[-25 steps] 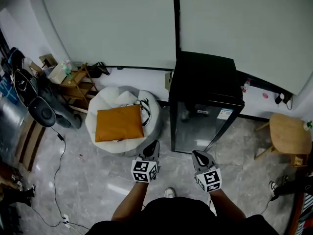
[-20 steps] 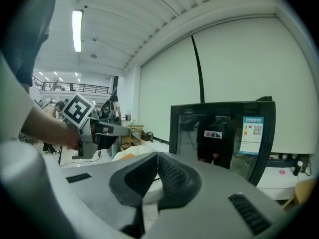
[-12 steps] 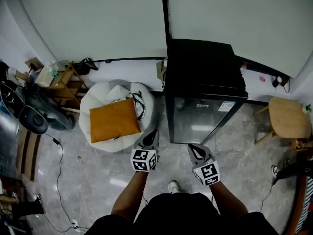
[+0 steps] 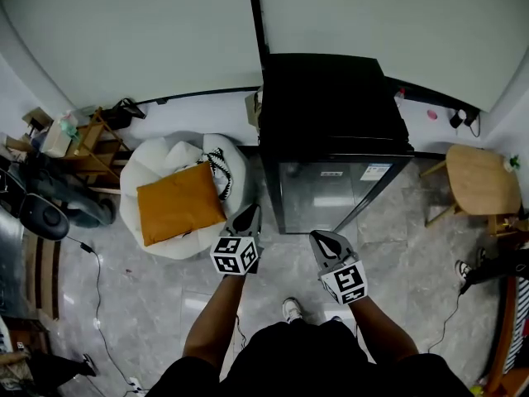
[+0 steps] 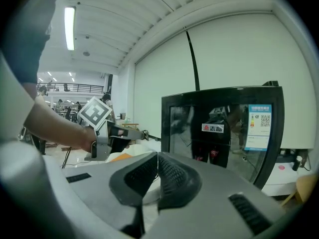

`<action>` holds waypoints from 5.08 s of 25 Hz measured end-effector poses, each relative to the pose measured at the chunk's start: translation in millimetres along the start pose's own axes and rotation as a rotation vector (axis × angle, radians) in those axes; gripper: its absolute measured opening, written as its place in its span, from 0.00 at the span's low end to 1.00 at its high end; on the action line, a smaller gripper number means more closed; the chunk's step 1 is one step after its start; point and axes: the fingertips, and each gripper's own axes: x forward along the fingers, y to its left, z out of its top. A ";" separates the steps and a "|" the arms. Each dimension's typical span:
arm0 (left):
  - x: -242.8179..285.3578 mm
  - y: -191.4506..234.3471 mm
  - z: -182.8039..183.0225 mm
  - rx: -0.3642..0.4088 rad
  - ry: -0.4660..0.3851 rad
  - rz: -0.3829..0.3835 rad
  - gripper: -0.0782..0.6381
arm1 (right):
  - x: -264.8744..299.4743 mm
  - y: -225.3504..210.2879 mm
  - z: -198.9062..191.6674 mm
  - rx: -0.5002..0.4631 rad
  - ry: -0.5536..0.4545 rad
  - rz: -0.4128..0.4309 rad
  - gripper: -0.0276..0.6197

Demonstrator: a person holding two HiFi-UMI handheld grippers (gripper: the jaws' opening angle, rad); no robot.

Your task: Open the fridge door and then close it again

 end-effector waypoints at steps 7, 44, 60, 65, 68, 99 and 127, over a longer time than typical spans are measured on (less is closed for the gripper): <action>37.9 3.6 0.6 0.092 0.051 -0.043 0.28 | 7.5 10.3 -2.0 -0.034 0.011 0.046 0.07; 85.0 -1.1 7.3 0.247 0.065 -0.101 0.28 | -23.0 -2.3 -21.7 0.059 0.037 -0.021 0.07; 79.8 -3.7 4.8 0.248 0.057 -0.086 0.28 | -26.5 7.5 -22.4 0.092 0.012 0.021 0.07; 57.9 -17.1 -6.3 0.258 0.035 -0.086 0.28 | -24.1 9.9 -19.9 0.087 -0.001 0.025 0.07; 51.4 -21.6 -10.8 0.259 0.038 -0.075 0.27 | -25.1 9.6 -16.8 0.080 -0.017 0.013 0.07; -46.0 -114.4 -65.3 0.199 0.078 0.005 0.22 | -155.5 -20.0 -32.1 0.094 -0.069 -0.100 0.07; -102.1 -301.5 -134.5 0.247 0.117 -0.073 0.18 | -271.4 -33.0 -62.2 0.085 -0.057 -0.131 0.07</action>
